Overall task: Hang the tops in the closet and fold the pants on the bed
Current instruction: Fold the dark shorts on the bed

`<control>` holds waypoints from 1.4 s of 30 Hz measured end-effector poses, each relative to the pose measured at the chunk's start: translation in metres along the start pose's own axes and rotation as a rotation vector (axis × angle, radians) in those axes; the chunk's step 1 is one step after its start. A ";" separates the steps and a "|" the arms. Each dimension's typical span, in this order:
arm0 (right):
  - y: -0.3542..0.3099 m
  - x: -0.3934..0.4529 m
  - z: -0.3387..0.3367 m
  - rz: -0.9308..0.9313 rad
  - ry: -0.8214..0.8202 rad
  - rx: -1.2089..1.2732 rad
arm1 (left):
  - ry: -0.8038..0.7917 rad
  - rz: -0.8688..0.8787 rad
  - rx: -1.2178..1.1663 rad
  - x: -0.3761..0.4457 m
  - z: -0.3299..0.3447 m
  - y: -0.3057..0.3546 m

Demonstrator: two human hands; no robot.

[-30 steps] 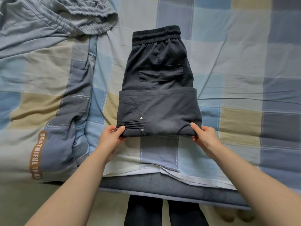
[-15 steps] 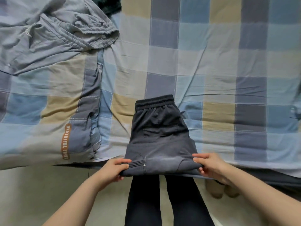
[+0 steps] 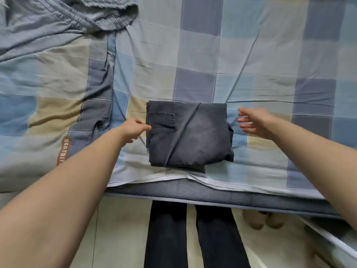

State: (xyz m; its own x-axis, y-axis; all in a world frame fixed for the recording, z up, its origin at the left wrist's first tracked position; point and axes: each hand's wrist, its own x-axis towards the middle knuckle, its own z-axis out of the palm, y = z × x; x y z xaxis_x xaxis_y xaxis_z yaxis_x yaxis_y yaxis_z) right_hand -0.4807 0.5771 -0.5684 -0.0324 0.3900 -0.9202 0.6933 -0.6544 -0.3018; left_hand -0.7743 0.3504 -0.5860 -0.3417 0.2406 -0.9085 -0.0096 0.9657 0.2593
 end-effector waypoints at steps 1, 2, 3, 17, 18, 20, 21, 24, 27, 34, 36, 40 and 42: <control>0.007 0.002 0.008 -0.001 -0.028 -0.094 | -0.004 -0.003 -0.007 0.000 0.010 -0.003; 0.015 0.004 0.017 -0.006 -0.050 -0.162 | 0.002 -0.008 -0.051 0.001 0.021 -0.007; 0.024 0.004 0.026 -0.007 -0.071 -0.200 | 0.009 -0.025 -0.102 -0.002 0.031 -0.014; 0.097 0.019 0.065 -0.183 0.023 -0.009 | 0.247 0.275 -0.258 -0.008 0.076 -0.065; 0.096 0.017 0.061 -0.214 0.025 -0.010 | 0.369 0.326 -0.234 -0.010 0.076 -0.065; 0.096 0.016 0.056 -0.257 0.023 -0.043 | 0.487 0.330 -0.172 -0.013 0.079 -0.068; 0.097 0.016 0.055 -0.253 0.021 -0.068 | 0.467 0.268 -0.132 -0.010 0.083 -0.070; 0.104 0.020 0.059 -0.082 0.005 -0.050 | 0.409 -0.070 -0.087 0.010 0.084 -0.082; 0.106 0.026 0.060 0.076 -0.010 0.109 | 0.443 -0.109 -0.146 0.025 0.081 -0.073; 0.107 0.034 0.087 0.143 -0.100 0.423 | 0.206 0.008 -0.462 0.041 0.095 -0.054; 0.113 0.034 0.094 0.139 -0.205 0.371 | 0.172 -0.013 -0.483 0.039 0.100 -0.062; 0.121 0.034 0.086 0.094 -0.367 0.295 | -0.053 -0.136 -0.614 0.023 0.106 -0.077; 0.122 0.025 0.075 0.067 -0.414 0.280 | -0.117 -0.124 -0.725 0.008 0.108 -0.081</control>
State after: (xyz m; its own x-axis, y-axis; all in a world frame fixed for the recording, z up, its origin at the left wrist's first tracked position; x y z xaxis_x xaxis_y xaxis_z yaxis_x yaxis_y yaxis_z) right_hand -0.4510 0.4586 -0.6465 -0.3163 0.0888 -0.9445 0.4860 -0.8399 -0.2417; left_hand -0.6752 0.2844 -0.6498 -0.1962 0.1820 -0.9635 -0.6733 0.6893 0.2673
